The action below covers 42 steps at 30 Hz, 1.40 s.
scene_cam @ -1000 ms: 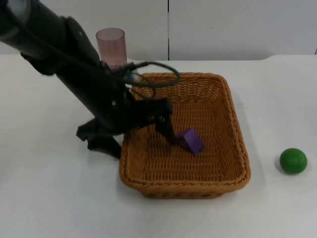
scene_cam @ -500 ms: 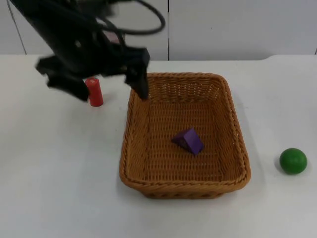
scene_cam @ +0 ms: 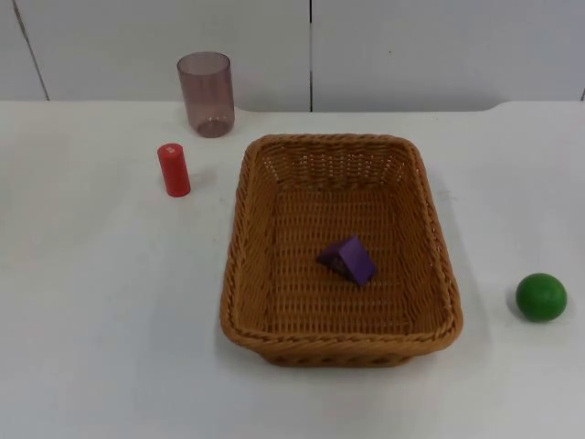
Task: Pick up the basket with the left hand and place the triangular block into the basket with the right hand.
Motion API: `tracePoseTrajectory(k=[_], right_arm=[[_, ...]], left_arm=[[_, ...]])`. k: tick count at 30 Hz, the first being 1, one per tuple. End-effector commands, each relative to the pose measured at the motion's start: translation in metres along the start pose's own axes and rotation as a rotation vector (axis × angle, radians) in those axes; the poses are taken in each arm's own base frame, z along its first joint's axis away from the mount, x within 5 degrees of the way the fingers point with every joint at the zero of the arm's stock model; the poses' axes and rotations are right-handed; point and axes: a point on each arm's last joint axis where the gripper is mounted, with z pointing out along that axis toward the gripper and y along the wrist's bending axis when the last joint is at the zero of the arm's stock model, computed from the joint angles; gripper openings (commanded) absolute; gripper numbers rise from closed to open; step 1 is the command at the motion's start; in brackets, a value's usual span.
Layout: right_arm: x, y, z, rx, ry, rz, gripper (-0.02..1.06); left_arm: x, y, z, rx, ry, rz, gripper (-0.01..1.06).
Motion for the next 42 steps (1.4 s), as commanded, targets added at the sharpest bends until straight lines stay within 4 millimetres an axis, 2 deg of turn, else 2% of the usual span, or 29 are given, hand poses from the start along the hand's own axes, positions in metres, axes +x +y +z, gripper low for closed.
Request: tracePoseTrajectory(k=[1,5,6,9,13,18,26,29,31,34,35,40,41,42], right_arm=[[-0.001,-0.001,0.000,0.008,-0.006,-0.004,1.05],[-0.005,-0.002,0.000,0.019,-0.056,-0.023,1.05],[-0.005,-0.002,0.000,0.019,-0.056,-0.023,1.05],[-0.012,-0.003,-0.003,0.028,-0.138,-0.031,1.05],[-0.018,-0.003,-0.004,0.024,-0.205,0.010,1.05],[-0.015,-0.003,-0.002,0.022,-0.173,0.033,1.05],[-0.015,-0.007,-0.005,0.076,-0.168,-0.023,1.05],[-0.015,-0.008,-0.015,0.085,-0.195,-0.010,1.05],[-0.016,-0.010,-0.031,0.111,-0.238,-0.043,1.05],[-0.014,-0.013,-0.072,0.172,-0.333,-0.068,1.05],[-0.014,-0.013,-0.072,0.172,-0.333,-0.068,1.05],[0.002,-0.014,-0.130,0.213,-0.436,-0.081,1.05],[0.002,-0.014,-0.130,0.213,-0.436,-0.081,1.05],[0.006,-0.013,-0.140,0.220,-0.454,-0.087,1.05]], left_arm=[[-0.010,0.018,-0.027,-0.066,-0.120,-0.010,1.05],[-0.025,0.041,-0.083,-0.161,-0.370,-0.034,1.05],[-0.025,0.041,-0.083,-0.161,-0.370,-0.034,1.05],[-0.026,0.039,-0.114,-0.168,-0.461,-0.031,1.05],[-0.022,0.038,-0.122,-0.178,-0.448,-0.007,1.05],[-0.020,0.038,-0.125,-0.180,-0.430,-0.007,1.05],[-0.016,0.038,-0.127,-0.184,-0.400,-0.012,1.05],[-0.014,0.037,-0.128,-0.185,-0.387,-0.013,1.05],[-0.013,0.037,-0.133,-0.185,-0.404,-0.012,1.05],[-0.011,0.033,-0.155,-0.172,-0.467,-0.023,1.05],[-0.011,0.033,-0.155,-0.172,-0.467,-0.023,1.05],[0.006,0.028,-0.199,-0.183,-0.528,-0.018,1.05],[0.006,0.028,-0.199,-0.183,-0.528,-0.018,1.05],[0.010,0.026,-0.211,-0.187,-0.554,-0.014,1.05]])
